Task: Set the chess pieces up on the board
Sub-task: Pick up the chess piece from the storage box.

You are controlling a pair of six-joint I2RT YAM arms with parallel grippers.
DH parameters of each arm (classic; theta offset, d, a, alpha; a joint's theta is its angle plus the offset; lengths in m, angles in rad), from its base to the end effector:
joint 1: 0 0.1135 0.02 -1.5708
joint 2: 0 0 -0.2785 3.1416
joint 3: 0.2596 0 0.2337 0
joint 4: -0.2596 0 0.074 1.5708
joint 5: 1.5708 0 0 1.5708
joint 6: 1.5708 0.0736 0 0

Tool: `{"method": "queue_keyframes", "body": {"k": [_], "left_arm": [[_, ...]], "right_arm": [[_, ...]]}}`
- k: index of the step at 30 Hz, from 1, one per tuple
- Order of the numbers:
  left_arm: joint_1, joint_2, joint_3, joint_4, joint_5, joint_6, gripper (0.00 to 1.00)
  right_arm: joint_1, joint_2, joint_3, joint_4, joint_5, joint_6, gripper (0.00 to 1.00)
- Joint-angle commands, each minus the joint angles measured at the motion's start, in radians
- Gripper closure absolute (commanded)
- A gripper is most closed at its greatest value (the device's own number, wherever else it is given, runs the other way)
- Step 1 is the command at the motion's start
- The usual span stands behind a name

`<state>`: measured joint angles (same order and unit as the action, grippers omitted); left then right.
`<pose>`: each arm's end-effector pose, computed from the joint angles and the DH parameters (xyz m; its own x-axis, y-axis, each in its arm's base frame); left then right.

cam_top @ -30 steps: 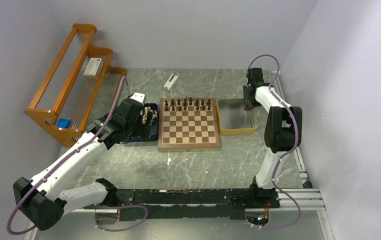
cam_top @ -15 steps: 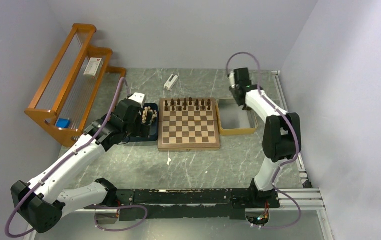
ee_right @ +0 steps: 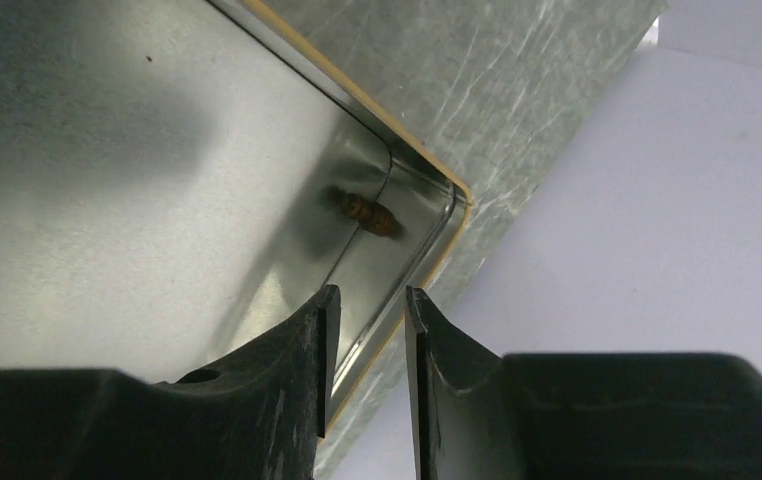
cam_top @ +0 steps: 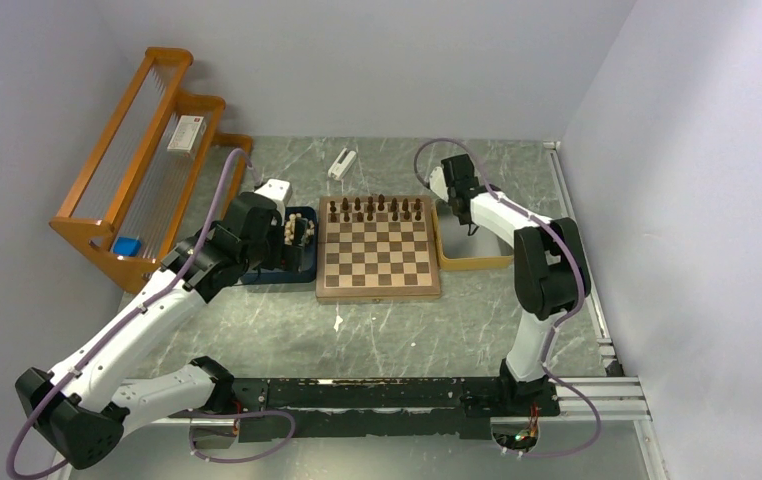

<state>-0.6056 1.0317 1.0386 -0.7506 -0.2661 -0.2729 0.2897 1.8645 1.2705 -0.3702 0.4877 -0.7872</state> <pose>0.1830 -0.1032 0.3159 -0.6412 0.1277 -0.7567 0.2257 0.9738 -0.0269 0.3938 0.0814 0.1892 -0.5583 -0.8194 -0.1297 -0.5552 0.4852 -0.6756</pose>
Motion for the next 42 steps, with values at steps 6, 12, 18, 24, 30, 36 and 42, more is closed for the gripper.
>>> {"method": "queue_keyframes", "body": {"k": [6,12,18,24,30,36,42], "left_arm": [[0.004,-0.015,0.016,-0.005,0.041,0.01,0.01],[0.004,-0.017,0.014,-0.016,0.047,0.026,0.01],[0.004,0.006,0.046,-0.025,0.032,0.046,0.01],[0.004,0.016,0.037,-0.014,0.045,0.033,0.01],[0.004,0.034,0.034,-0.007,0.049,0.023,0.01],[0.005,0.041,0.029,-0.001,0.055,0.008,0.01],[0.004,0.034,0.024,-0.001,0.058,0.009,0.01]], "right_arm": [[-0.027,0.046,-0.013,0.098,-0.044,-0.223,0.71],[-0.055,0.083,0.0,0.142,-0.09,-0.273,0.72],[-0.083,0.093,0.008,0.11,-0.127,-0.304,0.71],[-0.103,0.104,-0.031,0.161,-0.137,-0.356,0.71],[-0.122,0.126,0.001,0.157,-0.153,-0.343,0.7],[-0.123,0.122,-0.059,0.174,-0.149,-0.356,0.7],[-0.124,0.135,-0.075,0.19,-0.148,-0.37,0.69]]}}
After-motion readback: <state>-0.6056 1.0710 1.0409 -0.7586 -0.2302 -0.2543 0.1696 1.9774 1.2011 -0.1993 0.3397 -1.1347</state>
